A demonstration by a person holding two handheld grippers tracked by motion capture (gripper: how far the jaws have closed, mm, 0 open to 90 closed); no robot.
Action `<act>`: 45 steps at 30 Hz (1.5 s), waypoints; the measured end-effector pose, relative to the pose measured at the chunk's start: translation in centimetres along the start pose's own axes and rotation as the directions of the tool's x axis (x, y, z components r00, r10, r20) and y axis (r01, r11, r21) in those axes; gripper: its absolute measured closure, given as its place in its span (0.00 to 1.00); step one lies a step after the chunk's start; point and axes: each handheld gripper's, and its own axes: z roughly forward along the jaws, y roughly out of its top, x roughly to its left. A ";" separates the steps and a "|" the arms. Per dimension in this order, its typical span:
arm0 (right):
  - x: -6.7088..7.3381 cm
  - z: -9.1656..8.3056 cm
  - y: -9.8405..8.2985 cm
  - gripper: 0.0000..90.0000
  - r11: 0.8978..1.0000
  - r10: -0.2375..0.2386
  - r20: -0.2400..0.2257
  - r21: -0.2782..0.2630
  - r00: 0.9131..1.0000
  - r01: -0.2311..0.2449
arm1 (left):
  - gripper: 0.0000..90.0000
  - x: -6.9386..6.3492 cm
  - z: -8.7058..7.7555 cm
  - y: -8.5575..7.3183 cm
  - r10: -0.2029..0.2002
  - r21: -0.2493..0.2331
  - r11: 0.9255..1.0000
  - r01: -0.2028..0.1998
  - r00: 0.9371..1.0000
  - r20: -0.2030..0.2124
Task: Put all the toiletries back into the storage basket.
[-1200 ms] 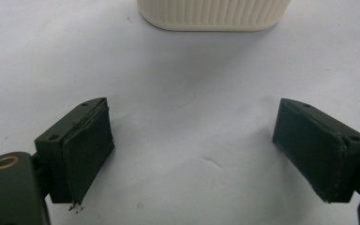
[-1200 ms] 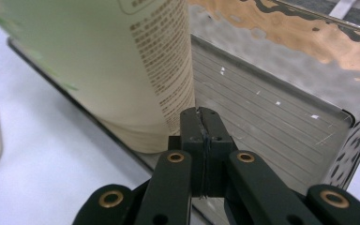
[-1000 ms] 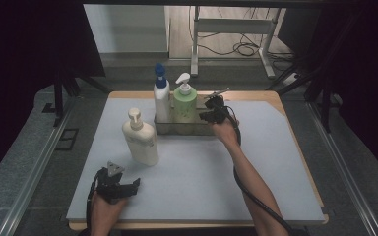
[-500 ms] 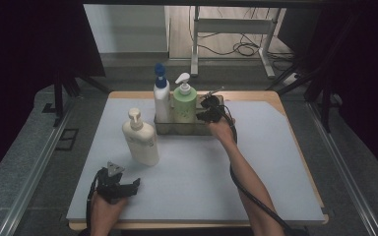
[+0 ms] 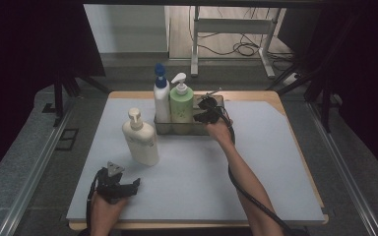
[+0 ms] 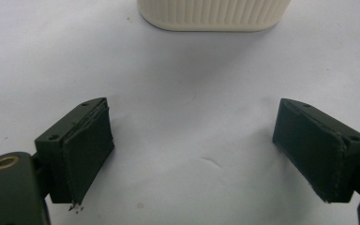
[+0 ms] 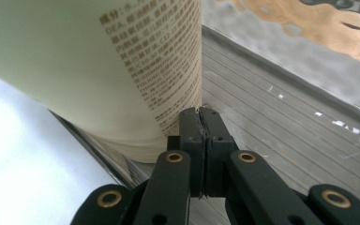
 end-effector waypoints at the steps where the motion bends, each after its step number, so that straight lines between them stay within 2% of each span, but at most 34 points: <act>1: 0.0 0.0 0.0 0.99 1.000 -0.002 0.004 0.000 1.000 0.002 | 0.13 0.0 0.0 0.0 0.000 0.000 1.000 0.000 1.000 0.000; 10: 0.2 -0.1 0.0 0.99 1.000 -0.002 0.005 -0.002 1.000 0.002 | 0.13 0.0 0.0 0.0 0.000 0.001 1.000 0.000 1.000 0.000; 23: 0.2 -0.2 -0.6 0.99 0.999 0.021 -0.020 -0.027 1.000 -0.022 | 0.13 0.0 0.0 0.0 -0.003 -0.001 1.000 0.003 1.000 0.000; 32: 0.1 -0.4 -1.0 0.91 0.999 0.021 -0.028 -0.025 0.999 -0.021 | 0.13 0.0 0.0 0.0 -0.003 -0.002 1.000 0.003 1.000 0.000; 45: 0.1 -2.0 -1.2 0.80 0.998 -0.012 -0.022 -0.068 1.000 0.011 | 0.13 0.0 0.0 0.0 0.000 0.001 1.000 0.000 1.000 -0.001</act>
